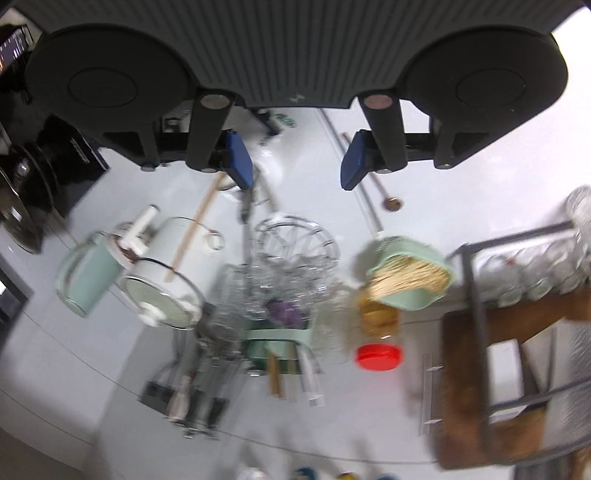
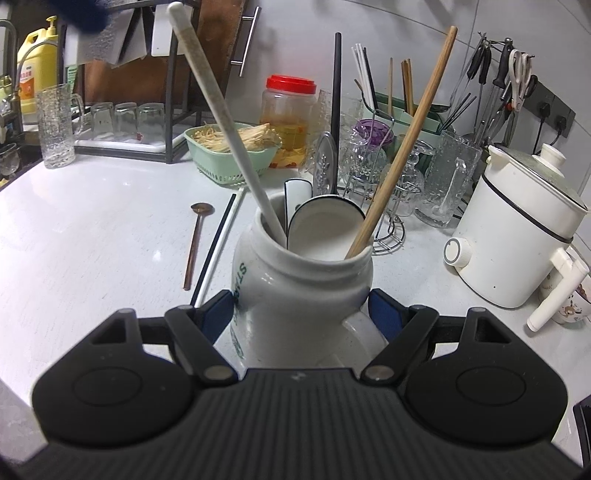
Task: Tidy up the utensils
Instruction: 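Move the left tool back over the copper spoon on the counter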
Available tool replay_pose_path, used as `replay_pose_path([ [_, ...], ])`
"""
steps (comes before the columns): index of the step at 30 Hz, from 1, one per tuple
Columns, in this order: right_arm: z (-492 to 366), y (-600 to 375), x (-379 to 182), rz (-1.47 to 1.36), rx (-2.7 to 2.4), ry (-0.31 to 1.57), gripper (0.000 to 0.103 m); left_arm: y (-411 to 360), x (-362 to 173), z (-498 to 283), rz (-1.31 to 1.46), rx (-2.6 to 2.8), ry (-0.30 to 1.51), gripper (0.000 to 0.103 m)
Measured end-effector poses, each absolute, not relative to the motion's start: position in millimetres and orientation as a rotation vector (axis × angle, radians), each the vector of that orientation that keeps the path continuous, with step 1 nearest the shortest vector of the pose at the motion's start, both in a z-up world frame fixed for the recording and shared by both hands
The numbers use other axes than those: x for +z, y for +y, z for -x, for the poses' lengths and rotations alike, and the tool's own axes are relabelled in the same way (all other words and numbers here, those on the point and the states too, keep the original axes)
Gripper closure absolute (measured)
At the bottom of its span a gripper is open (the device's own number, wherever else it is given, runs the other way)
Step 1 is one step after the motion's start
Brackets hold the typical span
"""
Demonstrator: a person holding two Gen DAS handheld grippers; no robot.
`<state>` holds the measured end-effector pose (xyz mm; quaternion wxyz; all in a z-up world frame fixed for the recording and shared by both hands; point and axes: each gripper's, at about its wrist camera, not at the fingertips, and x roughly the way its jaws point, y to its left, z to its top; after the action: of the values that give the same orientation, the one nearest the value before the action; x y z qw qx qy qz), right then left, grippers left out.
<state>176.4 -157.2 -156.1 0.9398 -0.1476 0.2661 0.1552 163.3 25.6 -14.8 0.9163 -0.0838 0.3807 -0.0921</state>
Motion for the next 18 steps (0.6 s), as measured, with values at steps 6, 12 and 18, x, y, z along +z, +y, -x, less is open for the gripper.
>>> replay_pose_path([
  [6,-180.0,-157.9,-156.3,0.259,0.302,0.563,0.011,60.2,-49.2,-164.2,0.234,-0.117,0.810,0.038],
  [12,-178.2,-165.0,-155.6,0.230,0.311,0.578,0.011,78.1,-96.2,-174.7,0.292,-0.094,0.842,0.038],
  [18,-179.5,-172.1,-146.9,0.189,0.301,0.563,0.011,94.0,-134.0,-206.3,0.339,-0.028,0.855,0.038],
])
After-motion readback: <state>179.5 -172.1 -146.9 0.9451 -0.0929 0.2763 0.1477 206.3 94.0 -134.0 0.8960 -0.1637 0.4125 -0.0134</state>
